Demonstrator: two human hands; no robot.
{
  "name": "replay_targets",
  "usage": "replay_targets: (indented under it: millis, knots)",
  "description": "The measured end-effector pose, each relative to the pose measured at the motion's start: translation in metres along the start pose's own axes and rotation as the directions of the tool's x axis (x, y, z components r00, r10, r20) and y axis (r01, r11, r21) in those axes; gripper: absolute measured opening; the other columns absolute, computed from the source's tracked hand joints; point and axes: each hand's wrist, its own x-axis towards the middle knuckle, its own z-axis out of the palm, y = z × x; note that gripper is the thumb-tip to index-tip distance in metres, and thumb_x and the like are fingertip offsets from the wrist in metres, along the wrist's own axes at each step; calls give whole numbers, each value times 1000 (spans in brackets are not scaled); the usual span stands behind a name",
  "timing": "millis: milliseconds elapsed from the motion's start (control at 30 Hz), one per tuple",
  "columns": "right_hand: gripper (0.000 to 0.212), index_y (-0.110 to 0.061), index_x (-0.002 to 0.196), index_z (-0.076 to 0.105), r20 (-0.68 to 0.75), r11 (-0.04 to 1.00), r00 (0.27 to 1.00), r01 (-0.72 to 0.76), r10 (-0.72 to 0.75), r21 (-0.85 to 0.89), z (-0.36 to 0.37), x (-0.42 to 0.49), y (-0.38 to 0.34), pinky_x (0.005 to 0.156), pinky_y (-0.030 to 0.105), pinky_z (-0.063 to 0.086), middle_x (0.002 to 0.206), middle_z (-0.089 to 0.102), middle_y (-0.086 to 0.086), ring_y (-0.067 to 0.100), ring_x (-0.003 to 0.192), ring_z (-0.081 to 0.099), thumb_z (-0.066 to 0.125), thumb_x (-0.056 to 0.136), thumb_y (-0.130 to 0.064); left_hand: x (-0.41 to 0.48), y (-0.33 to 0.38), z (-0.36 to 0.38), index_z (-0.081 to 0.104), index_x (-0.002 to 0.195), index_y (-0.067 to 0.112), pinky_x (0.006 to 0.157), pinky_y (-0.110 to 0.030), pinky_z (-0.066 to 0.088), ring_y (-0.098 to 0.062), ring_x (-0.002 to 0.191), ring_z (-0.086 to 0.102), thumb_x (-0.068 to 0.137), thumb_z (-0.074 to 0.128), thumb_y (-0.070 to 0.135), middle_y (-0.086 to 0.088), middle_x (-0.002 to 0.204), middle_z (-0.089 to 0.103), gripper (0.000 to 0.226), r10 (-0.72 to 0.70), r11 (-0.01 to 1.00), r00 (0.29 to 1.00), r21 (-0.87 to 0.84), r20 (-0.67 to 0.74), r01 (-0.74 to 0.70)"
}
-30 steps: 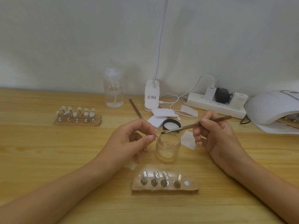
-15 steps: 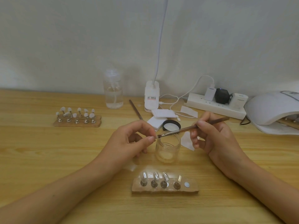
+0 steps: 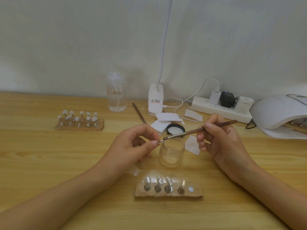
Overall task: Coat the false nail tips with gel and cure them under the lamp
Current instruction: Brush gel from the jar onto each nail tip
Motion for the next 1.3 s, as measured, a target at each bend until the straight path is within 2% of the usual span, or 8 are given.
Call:
replay_targets:
  millis: [200,367,500,667,833,1000,1200,1300]
  knots:
    - [21,-21,69,60,-52,1000,999,-14,13,-14,1,0,-1,51,22,49,64,61,5,14,60,57,64,90,-22,-1,1,-1,70,81,26,55,-20,47,-7,64,59,89,68,10,10,83,68,17,-7,1000,1000,6,3,7]
    - [18,-21,73,61,-1,999,1000,7,-7,-34,2,-1,-1,52,22,49,66,61,5,14,61,59,60,90,-20,-1,1,0,70,83,22,55,-19,47,-8,64,59,89,68,11,10,82,68,13,-22,1000,1000,6,2,22]
    - [16,-19,72,59,-68,1000,998,7,-9,-25,0,-1,-1,51,22,49,65,61,5,13,59,58,61,88,-20,-1,0,0,69,86,17,55,-18,47,-7,63,60,89,68,11,12,78,67,7,-31,999,1000,17,1,30]
    - [17,-19,74,60,-15,998,999,37,-38,-51,3,-2,-1,51,23,49,66,62,6,14,60,59,62,90,-22,-1,0,0,69,87,15,54,-19,47,-6,63,60,89,68,11,9,78,69,4,-42,999,999,15,-3,42]
    - [16,-13,76,55,-63,997,997,49,-53,-65,0,-2,-1,51,23,49,65,62,5,14,59,59,64,89,-18,0,-1,0,68,84,14,53,-19,47,-7,62,61,88,70,11,5,75,68,5,-65,998,998,4,-7,65]
    - [18,-20,72,61,-2,995,998,70,-70,-66,3,-2,-2,51,24,50,66,63,7,16,60,60,59,91,-17,0,0,0,68,82,16,54,-18,47,-6,62,62,87,70,14,-2,81,72,6,-73,997,997,10,-1,73]
    - [14,-9,79,53,-55,993,994,93,-98,-78,2,-3,-2,50,23,49,64,62,5,14,58,59,59,88,-17,0,1,1,66,81,16,54,-18,47,-6,61,61,88,69,12,-1,80,73,9,-73,997,997,16,3,73]
    - [13,-11,78,54,-35,993,993,109,-111,-33,2,-3,-3,50,23,49,64,61,4,13,59,59,56,90,-14,0,1,1,66,82,15,54,-18,47,-6,61,61,89,69,13,-2,80,73,8,-73,997,997,18,5,72]
